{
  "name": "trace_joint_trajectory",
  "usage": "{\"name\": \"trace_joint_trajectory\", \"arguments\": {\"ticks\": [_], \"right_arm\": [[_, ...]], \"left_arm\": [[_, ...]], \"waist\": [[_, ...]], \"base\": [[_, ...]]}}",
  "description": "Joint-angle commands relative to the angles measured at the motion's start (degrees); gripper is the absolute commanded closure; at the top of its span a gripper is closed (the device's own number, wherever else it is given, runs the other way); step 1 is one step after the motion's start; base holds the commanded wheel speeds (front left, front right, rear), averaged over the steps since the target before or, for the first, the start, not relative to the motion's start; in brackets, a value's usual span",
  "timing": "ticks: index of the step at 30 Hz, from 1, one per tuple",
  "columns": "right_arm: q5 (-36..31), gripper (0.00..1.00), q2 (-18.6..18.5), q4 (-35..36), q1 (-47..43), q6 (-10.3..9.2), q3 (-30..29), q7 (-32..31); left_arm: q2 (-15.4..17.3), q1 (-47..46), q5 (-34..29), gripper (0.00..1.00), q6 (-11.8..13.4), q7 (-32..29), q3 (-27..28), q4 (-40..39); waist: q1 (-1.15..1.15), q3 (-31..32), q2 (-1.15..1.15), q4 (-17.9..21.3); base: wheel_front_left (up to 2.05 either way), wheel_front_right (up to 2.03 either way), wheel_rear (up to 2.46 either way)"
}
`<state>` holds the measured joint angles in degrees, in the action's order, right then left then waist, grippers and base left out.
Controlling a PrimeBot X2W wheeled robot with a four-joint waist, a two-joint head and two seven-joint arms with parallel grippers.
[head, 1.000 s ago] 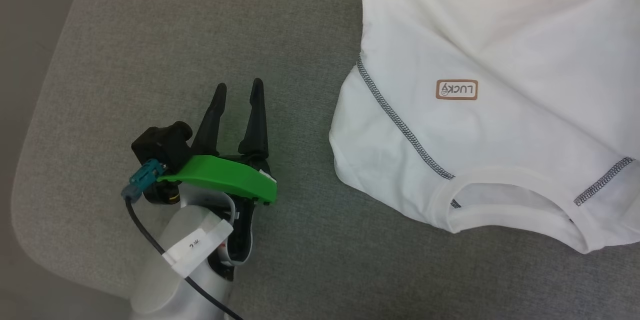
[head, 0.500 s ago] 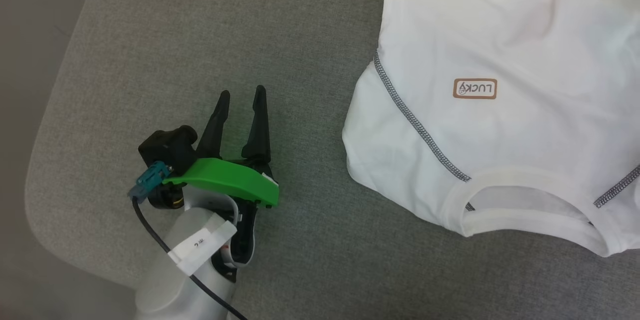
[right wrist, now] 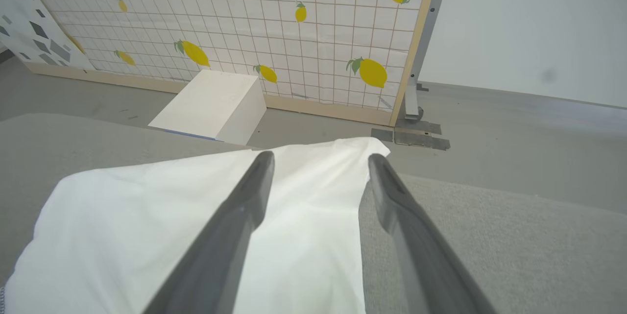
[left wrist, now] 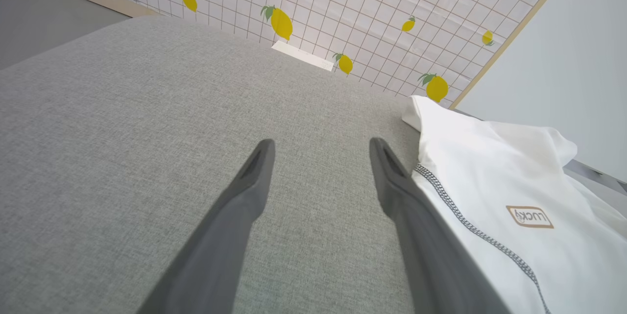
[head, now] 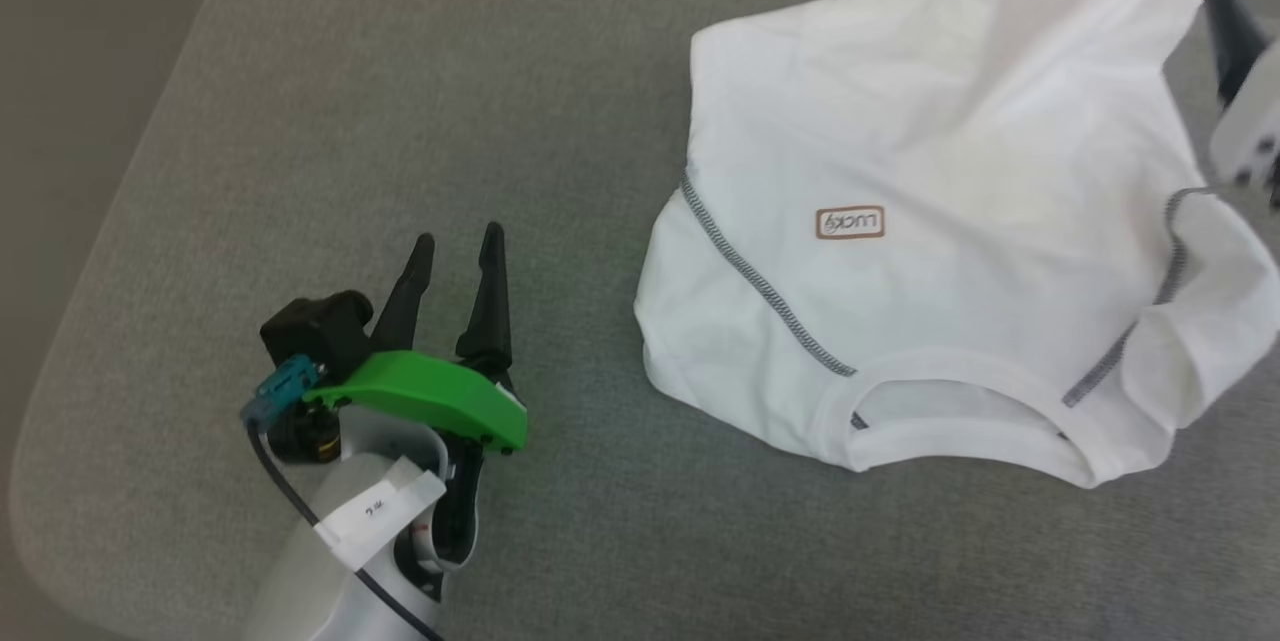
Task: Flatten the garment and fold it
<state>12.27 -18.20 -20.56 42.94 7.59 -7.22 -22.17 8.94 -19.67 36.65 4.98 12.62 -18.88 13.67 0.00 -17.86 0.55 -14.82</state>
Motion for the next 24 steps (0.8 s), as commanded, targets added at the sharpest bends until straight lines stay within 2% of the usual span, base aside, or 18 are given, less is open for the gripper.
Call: {"name": "trace_joint_trajectory", "arguments": {"ticks": [1,6,13,18,24], "right_arm": [[1.5,0.0,0.6,2.3,-4.6,-0.1,-0.5,0.6],[2.4,0.0,3.2,11.1,-20.5,-0.1,-3.7,1.3],[0.8,0.0,10.1,21.4,-38.9,-0.1,-9.3,-0.1],[-1.4,0.0,11.0,24.9,-43.5,-0.1,-7.6,-2.5],[-6.1,0.0,9.4,22.6,-39.3,-0.1,-4.0,-4.9]], "left_arm": [[0.7,1.2,0.0,0.0,0.5,-0.3,0.3,-0.4],[1.4,4.0,0.3,0.0,1.6,-0.9,0.5,-2.0],[2.1,7.2,0.6,0.0,2.9,-1.7,0.5,-4.4],[2.5,8.5,1.0,0.0,3.6,-2.2,0.7,-5.7],[2.5,8.0,1.0,0.0,3.8,-2.5,0.4,-6.9]], "waist": [[0.0,6.3,-0.54,4.8],[0.0,8.9,-0.54,6.1],[0.0,10.4,-0.54,6.1],[0.0,10.3,-0.54,6.4],[0.0,8.5,-0.54,6.3]], "base": [[0.0,0.0,0.0],[0.0,0.0,0.0],[0.0,0.0,0.0],[0.0,0.0,0.0],[0.0,0.0,0.0]]}}
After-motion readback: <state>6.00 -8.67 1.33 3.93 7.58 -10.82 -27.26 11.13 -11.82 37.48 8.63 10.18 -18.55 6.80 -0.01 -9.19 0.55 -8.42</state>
